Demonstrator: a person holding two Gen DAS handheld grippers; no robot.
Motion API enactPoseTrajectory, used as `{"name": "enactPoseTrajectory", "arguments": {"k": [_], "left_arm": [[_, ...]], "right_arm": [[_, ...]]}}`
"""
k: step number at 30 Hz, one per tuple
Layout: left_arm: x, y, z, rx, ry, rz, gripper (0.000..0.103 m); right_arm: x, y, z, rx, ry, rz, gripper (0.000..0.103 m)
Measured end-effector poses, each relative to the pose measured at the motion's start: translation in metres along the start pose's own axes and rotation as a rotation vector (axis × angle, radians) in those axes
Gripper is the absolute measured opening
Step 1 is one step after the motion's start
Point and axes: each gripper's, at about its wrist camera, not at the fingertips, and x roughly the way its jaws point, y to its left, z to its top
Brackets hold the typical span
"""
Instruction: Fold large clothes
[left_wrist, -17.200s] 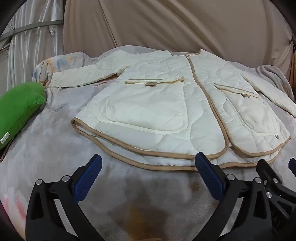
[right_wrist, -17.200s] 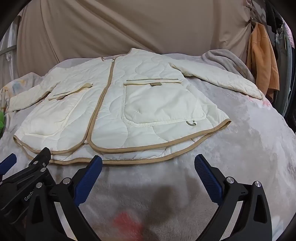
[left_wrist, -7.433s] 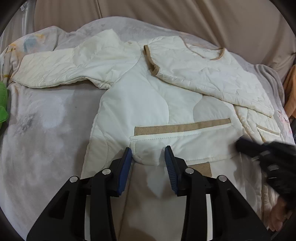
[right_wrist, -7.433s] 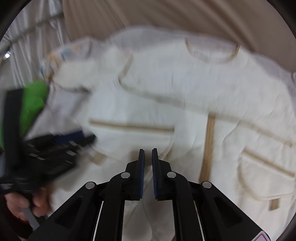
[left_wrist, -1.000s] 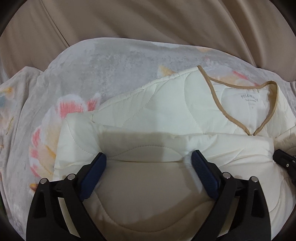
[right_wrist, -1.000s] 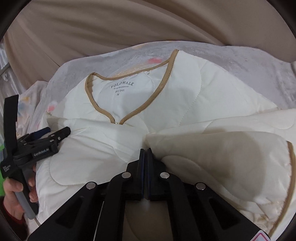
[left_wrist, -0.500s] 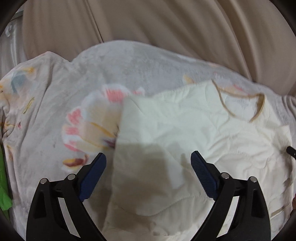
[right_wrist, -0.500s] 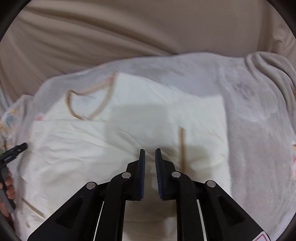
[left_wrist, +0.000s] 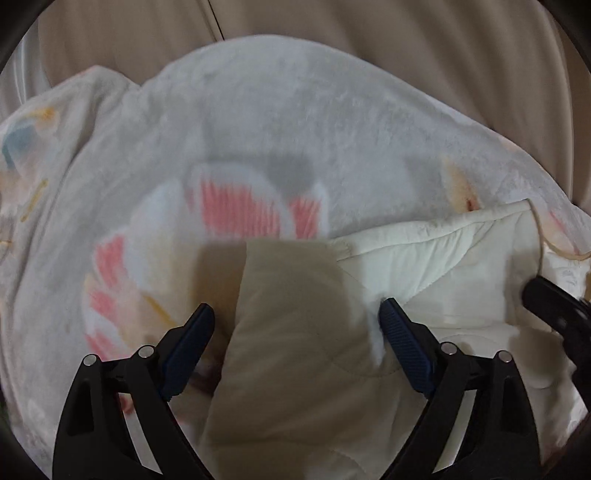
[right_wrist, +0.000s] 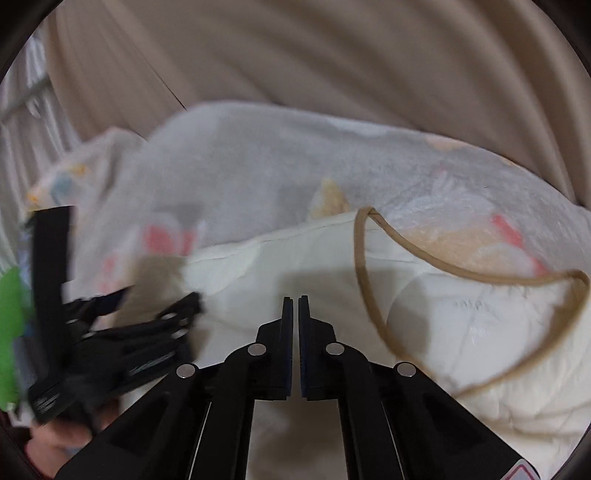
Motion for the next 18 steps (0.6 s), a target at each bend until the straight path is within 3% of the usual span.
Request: {"name": "enactPoseTrajectory", "arguments": {"k": [2, 5, 8, 11, 16, 18], "left_arm": [[0.002, 0.002, 0.0, -0.016, -0.015, -0.002, 0.095], [0.004, 0.0, 0.0, -0.011, -0.021, 0.011, 0.096], [-0.002, -0.002, 0.001, 0.0, -0.043, 0.026, 0.096], [-0.034, -0.01, -0.005, 0.046, -0.131, 0.015, 0.09], [-0.109, -0.079, -0.014, 0.194, -0.252, -0.221, 0.094], [-0.126, -0.127, -0.015, 0.261, -0.262, -0.309, 0.095]], "right_arm": [[0.025, -0.015, 0.006, 0.014, 0.033, -0.06, 0.0], [0.02, -0.048, 0.012, 0.129, -0.02, -0.009, 0.0], [-0.015, -0.064, 0.004, 0.159, -0.104, -0.126, 0.0], [-0.067, -0.102, -0.024, 0.225, -0.164, -0.12, 0.0], [-0.135, -0.187, -0.082, 0.334, -0.207, -0.196, 0.002], [-0.143, -0.218, -0.098, 0.394, -0.188, -0.201, 0.012]]}}
